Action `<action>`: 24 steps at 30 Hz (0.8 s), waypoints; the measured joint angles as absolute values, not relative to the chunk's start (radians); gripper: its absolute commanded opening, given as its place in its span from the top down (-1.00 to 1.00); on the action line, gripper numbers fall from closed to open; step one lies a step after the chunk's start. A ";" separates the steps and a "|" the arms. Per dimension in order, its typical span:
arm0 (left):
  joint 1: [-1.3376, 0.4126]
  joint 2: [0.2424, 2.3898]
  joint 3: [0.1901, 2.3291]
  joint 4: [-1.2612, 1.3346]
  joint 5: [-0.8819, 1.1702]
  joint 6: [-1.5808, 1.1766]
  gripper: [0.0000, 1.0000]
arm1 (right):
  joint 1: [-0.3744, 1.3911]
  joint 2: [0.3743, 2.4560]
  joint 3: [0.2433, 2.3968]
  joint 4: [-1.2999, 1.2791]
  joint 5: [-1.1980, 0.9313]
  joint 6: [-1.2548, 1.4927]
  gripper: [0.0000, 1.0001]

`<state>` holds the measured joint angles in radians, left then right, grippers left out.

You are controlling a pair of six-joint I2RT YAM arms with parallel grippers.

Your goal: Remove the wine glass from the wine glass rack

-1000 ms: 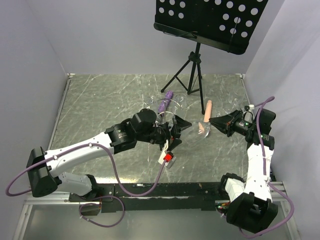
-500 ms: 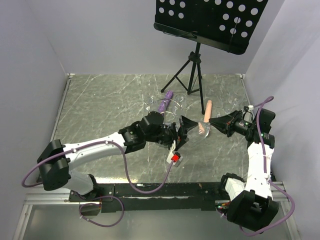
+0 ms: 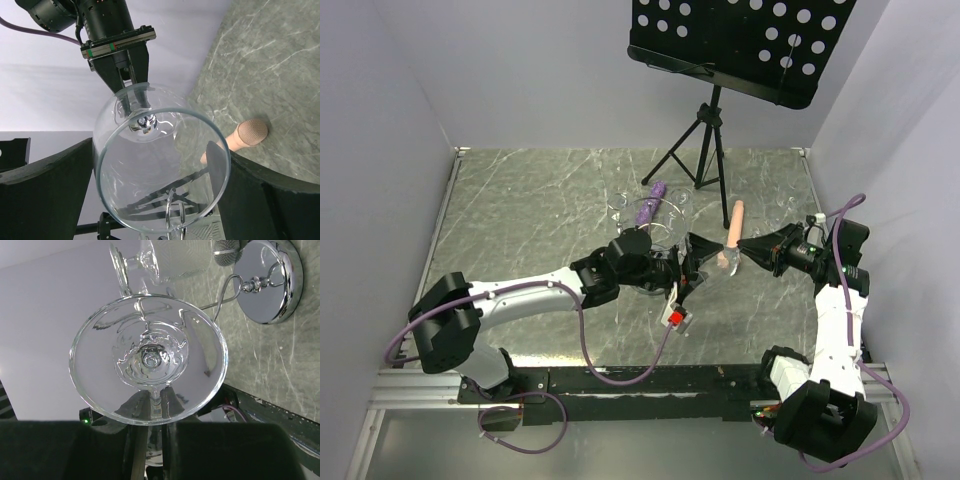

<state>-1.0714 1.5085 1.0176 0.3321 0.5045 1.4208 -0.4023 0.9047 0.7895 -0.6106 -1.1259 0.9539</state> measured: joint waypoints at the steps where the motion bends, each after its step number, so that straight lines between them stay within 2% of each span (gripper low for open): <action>1: -1.071 1.509 1.018 0.333 0.506 1.421 -0.88 | -0.402 0.905 0.789 -0.614 -1.126 0.950 1.00; 8: -1.074 1.509 1.005 0.374 0.515 1.420 -0.85 | -0.403 0.904 0.783 -0.618 -1.124 0.952 1.00; 22: -1.075 1.510 0.992 0.371 0.529 1.438 -0.46 | -0.404 0.905 0.761 -0.623 -1.119 0.953 1.00; 24: -1.075 1.510 0.992 0.367 0.529 1.443 -0.35 | -0.404 0.905 0.760 -0.625 -1.117 0.952 0.89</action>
<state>-1.0752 1.5101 0.9920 0.3668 0.5293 1.4429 -0.4038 0.9054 0.7605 -0.6254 -1.1168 0.9524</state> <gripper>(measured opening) 0.828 0.172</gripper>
